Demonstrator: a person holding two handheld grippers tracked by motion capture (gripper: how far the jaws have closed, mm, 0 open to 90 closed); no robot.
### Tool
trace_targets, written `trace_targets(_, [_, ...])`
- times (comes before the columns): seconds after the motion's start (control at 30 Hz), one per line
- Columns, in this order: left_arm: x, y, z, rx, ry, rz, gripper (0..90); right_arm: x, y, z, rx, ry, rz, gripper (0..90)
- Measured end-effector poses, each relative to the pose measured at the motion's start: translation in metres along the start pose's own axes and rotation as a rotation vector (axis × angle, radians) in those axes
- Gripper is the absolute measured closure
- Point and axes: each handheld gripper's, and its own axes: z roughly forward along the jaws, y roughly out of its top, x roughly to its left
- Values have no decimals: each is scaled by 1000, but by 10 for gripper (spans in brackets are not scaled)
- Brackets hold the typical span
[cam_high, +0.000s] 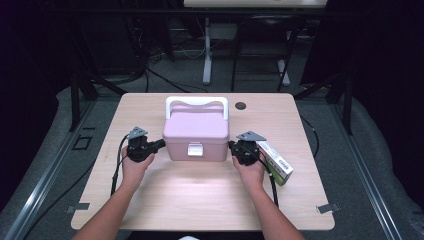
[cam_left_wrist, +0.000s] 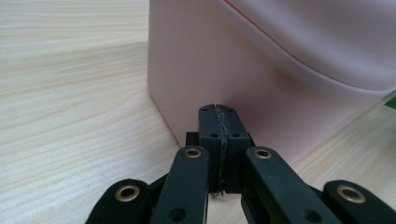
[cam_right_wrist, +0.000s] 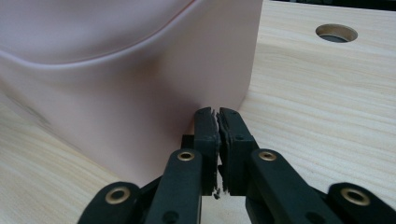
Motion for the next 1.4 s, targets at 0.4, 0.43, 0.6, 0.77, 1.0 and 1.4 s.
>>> trace_targets(0.4, [-5, -3, -5, 3, -10, -18, 897, 7, -1, -3, 5, -38, -40, 900])
trace_targets(0.43, [-5, -3, -5, 13, -7, -11, 897, 9, -1, -4, 3, -40, -42, 900])
trace_targets(0.6, [-6, -2, -7, 9, 2, 2, 897, 12, -3, -7, 11, -46, -55, 900])
trace_targets(0.77, [-11, -2, -13, 19, 7, 20, 898, 13, -4, -9, 10, -45, -55, 900])
trace_targets(1.0, [-16, -6, -16, 9, 13, 22, 900, 14, -6, -13, 16, -36, -61, 900])
trace_targets(1.4, [-22, -10, -25, 20, 24, 54, 900, 16, -10, -22, 35, 1, -68, 900])
